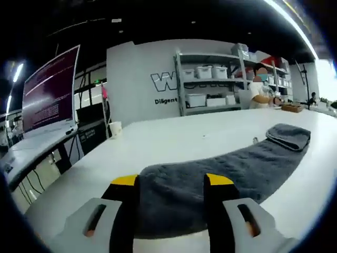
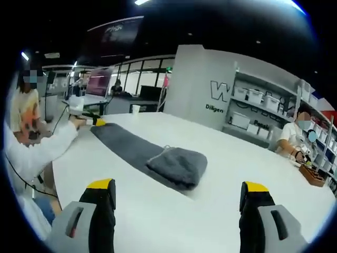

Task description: Open the folded towel by lifting each exposed corner and separating the folded layers until the towel lies flat within the target outline without major curled edges

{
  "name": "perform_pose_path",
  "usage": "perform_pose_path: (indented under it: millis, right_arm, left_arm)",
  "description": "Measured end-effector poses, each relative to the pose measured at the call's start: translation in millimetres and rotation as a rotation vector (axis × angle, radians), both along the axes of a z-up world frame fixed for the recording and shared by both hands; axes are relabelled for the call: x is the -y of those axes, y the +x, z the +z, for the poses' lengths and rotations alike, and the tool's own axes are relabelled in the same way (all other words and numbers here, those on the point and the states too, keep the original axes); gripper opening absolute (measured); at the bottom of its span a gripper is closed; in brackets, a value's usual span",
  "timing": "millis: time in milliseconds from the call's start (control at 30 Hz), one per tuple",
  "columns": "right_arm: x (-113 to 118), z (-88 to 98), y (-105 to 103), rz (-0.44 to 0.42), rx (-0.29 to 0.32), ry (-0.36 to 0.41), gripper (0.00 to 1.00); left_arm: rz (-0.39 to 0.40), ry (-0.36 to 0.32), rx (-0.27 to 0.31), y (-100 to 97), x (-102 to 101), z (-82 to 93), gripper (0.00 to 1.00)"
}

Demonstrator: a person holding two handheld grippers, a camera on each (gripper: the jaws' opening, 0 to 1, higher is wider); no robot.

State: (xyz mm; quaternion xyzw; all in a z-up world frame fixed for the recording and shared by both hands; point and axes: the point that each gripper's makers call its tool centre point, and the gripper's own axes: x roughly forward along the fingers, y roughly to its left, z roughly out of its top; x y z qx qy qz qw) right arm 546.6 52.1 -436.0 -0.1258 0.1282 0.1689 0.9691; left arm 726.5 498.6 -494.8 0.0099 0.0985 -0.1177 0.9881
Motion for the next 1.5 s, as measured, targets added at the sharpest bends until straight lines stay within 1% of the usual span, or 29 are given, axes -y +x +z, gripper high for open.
perform_pose_path:
  millis: [33,67,100,167,233,267,333,367,433,500,533,567,633,667,700,733,800,867,900,933,1000,1133,1200,1267,1333,1400,1433,1500]
  right_arm:
    - [0,0.1,0,0.005,-0.001,0.000,0.99]
    - [0,0.4,0,0.010,-0.002,0.002,0.99]
    - [0,1.0,1,0.012,-0.003,0.004,0.99]
    - [-1,2.5,1,0.021,-0.006,0.000,0.99]
    - [-2,4.6,0,0.028,-0.008,-0.011,0.99]
    - [-3,6.4,-1,0.029,-0.005,-0.017,0.99]
    - [-5,9.6,-1,0.034,0.002,-0.026,0.99]
    - [-5,10.4,-1,0.035,0.004,-0.026,0.99]
    - [-7,11.4,-1,0.037,0.005,-0.024,0.99]
    - [-11,11.7,0,0.043,0.006,-0.027,0.99]
    - [-12,11.7,1,0.044,0.005,-0.027,0.99]
    - [-15,11.4,1,0.052,0.003,-0.031,0.99]
    - [-20,11.3,4,0.062,-0.002,-0.038,0.99]
    - [-23,11.8,6,0.067,0.000,-0.045,0.99]
    - [-26,11.6,8,0.073,-0.001,-0.057,0.99]
    - [-29,11.7,11,0.080,-0.002,-0.068,0.99]
    - [-35,12.9,16,0.091,-0.001,-0.079,0.99]
    - [-42,13.4,25,0.101,-0.001,-0.088,0.99]
    - [-46,13.5,29,0.105,0.001,-0.089,0.99]
    - [-50,13.2,34,0.111,0.000,-0.088,0.99]
    - [-59,11.1,44,0.125,-0.005,-0.093,0.99]
    - [-72,3.5,62,0.143,-0.024,-0.111,0.99]
    - [-77,-0.2,70,0.155,-0.027,-0.122,0.98]
    - [-84,-5.5,79,0.169,-0.029,-0.131,0.97]
    - [-89,-9.3,87,0.175,-0.024,-0.142,0.96]
    - [-92,-13.5,94,0.180,-0.022,-0.154,0.96]
    - [-97,-20.0,102,0.187,-0.025,-0.162,0.95]
    - [-105,-28.2,110,0.202,-0.029,-0.169,0.92]
  left_arm:
    - [-0.013,-0.028,-0.010,-6.6,6,0.1,0.69]
    - [-0.016,-0.049,-0.003,-13.9,12,3.6,0.75]
    - [-0.012,-0.034,0.010,-22.0,15,7.4,0.77]
    - [-0.038,-0.018,0.002,-43.5,32,14.6,0.76]
    - [-0.056,-0.028,-0.001,-56.7,42,22.7,0.78]
    - [-0.070,-0.034,0.027,-65.9,50,33.6,0.79]
    - [-0.059,-0.037,0.023,-77.5,54,42.2,0.79]
    - [-0.032,-0.038,0.023,-83.3,53,47.0,0.79]
    - [-0.003,-0.038,0.018,-95.6,57,53.1,0.83]
    - [0.007,-0.039,0.012,-106.2,61,55.8,0.85]
    - [0.002,-0.040,-0.008,-111.8,63,54.1,0.86]
    - [-0.003,-0.048,-0.048,-120.1,67,49.0,0.88]
    - [0.017,-0.104,-0.091,-132.7,66,42.6,0.89]
    - [0.020,-0.131,-0.099,-138.3,65,40.8,0.89]
    - [0.025,-0.147,-0.104,-141.4,64,39.7,0.90]
    - [0.024,-0.147,-0.107,-144.8,63,38.4,0.94]
    - [0.032,-0.145,-0.105,-150.5,61,35.6,0.97]
    - [0.028,-0.116,-0.131,-155.5,62,28.6,0.98]
    - [0.023,-0.115,-0.136,-155.7,63,27.8,0.99]
    - [0.005,-0.114,-0.146,-156.4,67,26.8,0.99]
    - [-0.034,-0.119,-0.123,-155.2,75,30.9,0.99]
    - [-0.066,-0.124,-0.123,-157.6,83,30.2,0.99]
    - [-0.034,-0.111,-0.115,-158.1,76,30.0,0.99]
    - [-0.014,-0.093,-0.121,-159.2,71,28.3,0.99]
    - [-0.003,-0.096,-0.123,-162.7,63,27.9,0.99]
    - [0.007,-0.102,-0.110,-164.2,58,30.4,0.99]
    - [0.012,-0.102,-0.103,-166.0,54,32.5,0.99]
    - [0.016,-0.104,-0.100,-166.3,50,32.9,0.99]
